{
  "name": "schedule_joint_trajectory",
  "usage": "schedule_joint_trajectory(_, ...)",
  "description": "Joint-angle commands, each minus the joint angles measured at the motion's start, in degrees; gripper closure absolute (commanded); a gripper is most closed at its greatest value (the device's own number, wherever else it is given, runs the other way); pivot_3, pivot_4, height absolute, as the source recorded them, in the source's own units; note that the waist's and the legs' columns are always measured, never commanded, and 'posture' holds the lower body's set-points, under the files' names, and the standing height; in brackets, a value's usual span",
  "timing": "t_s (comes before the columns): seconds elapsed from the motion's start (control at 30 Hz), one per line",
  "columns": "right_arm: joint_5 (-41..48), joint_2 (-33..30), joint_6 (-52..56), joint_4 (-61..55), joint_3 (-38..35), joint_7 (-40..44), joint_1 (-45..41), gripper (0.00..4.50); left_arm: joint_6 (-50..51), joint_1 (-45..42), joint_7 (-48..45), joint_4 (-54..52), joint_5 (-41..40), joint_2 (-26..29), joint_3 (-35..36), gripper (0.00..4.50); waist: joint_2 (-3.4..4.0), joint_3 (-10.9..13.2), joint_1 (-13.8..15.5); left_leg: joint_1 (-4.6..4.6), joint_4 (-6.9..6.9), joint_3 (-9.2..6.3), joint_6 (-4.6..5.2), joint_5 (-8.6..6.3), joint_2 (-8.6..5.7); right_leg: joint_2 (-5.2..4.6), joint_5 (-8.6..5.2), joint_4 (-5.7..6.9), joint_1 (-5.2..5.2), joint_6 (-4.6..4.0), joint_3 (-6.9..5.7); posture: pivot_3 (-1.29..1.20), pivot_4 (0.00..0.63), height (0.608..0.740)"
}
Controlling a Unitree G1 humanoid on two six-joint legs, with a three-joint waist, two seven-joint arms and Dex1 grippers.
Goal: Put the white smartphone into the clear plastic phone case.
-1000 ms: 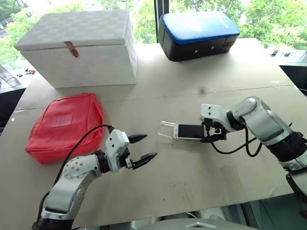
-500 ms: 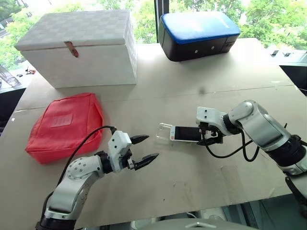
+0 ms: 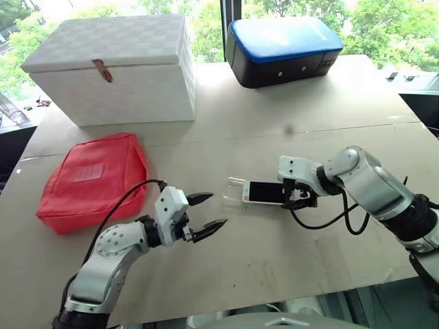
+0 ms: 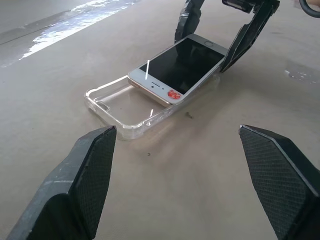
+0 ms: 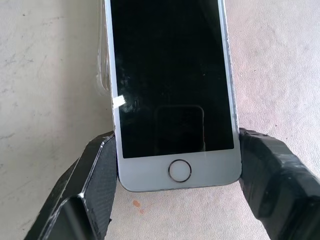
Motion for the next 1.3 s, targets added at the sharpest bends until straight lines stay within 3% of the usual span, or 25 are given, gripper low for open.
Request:
schedule_joint_trajectory(0.03,0.2,-0.5,-0.5,-1.5,1.1,0.4,-0.6,0.13,-1.1,-0.1,-0.4,-0.7,-0.2,-0.2,-0.2,0.49,0.00,0.0,0.0,0.00,0.00,0.00,0.00,0.00,0.00,0.00,0.00,0.00,0.00,0.00,0.00,0.00,0.150,0.740)
schedule_joint_trajectory(0.4,8.2,-3.7,3.6,-7.9,-9.8,0.3,-0.7,0.06,-1.5,0.3,-0.6,-0.4,-0.2,-0.1,0.2,0.49,-0.01,0.0,0.1,-0.01,0.02,0.00,0.00,0.00,-0.01,-0.01,0.00,0.01,0.00,0.01,0.00,0.00,0.150,0.740)
schedule_joint_trajectory(0.5,10.5,-4.3,5.7,-8.7,-12.2,-0.6,-0.1,0.87,-1.4,-0.4,-0.9,0.2,-0.3,0.2,0.4,0.49,-0.01,0.0,0.1,-0.01,0.02,0.00,0.01,0.00,-0.01,-0.01,0.00,0.01,0.01,0.00,0.00,0.00,0.150,0.740)
schedule_joint_trajectory(0.63,13.6,-1.8,6.8,-7.9,-15.6,-3.3,0.7,2.72,-1.6,-1.2,-1.8,1.2,-0.3,0.6,0.5,0.49,-0.01,0.0,0.0,-0.01,0.02,0.00,0.01,-0.01,0.00,-0.01,0.00,0.02,0.01,0.00,-0.01,0.00,0.150,0.740)
schedule_joint_trajectory(0.73,16.4,4.1,7.8,-5.5,-17.4,-6.4,0.4,4.16,-1.6,-2.4,-2.4,2.2,-0.2,0.9,0.4,0.49,-0.04,0.0,-0.1,-0.01,0.02,0.01,0.01,0.00,0.01,-0.01,0.01,0.03,-0.01,0.00,0.01,0.00,0.150,0.740)
schedule_joint_trajectory(0.77,15.8,5.0,6.2,-4.7,-16.4,-7.3,0.9,4.45,-1.6,-2.7,-2.6,2.5,-0.1,1.0,0.3,0.49,-0.04,0.0,0.0,0.01,0.02,0.00,0.01,0.00,0.02,0.00,0.01,0.06,0.00,0.00,0.00,0.00,0.150,0.740)
schedule_joint_trajectory(1.03,11.6,15.3,-1.1,8.4,-8.8,-14.5,1.4,4.45,-1.5,-4.3,-3.2,3.4,-0.1,1.4,0.4,0.49,-0.06,0.0,0.0,0.01,0.04,0.02,0.01,0.01,-0.03,0.00,0.01,0.09,0.00,-0.01,0.04,0.00,0.150,0.740)
schedule_joint_trajectory(1.17,7.8,15.3,-3.0,15.1,-0.3,-13.1,2.9,4.45,-1.9,-4.9,-3.4,4.2,0.1,1.6,0.6,0.49,-0.10,-0.1,-0.1,0.08,0.04,0.02,0.00,0.01,-0.05,0.02,0.02,0.09,0.01,-0.02,0.06,0.00,0.150,0.740)
schedule_joint_trajectory(1.3,6.5,15.5,-4.6,17.3,1.1,-12.7,3.3,4.45,-2.4,-5.1,-3.4,5.1,0.6,1.6,0.8,0.49,-0.10,-0.4,-0.1,0.50,0.00,0.02,0.01,-0.01,-0.04,0.03,-0.02,0.09,0.41,-0.01,0.05,0.00,0.150,0.740)
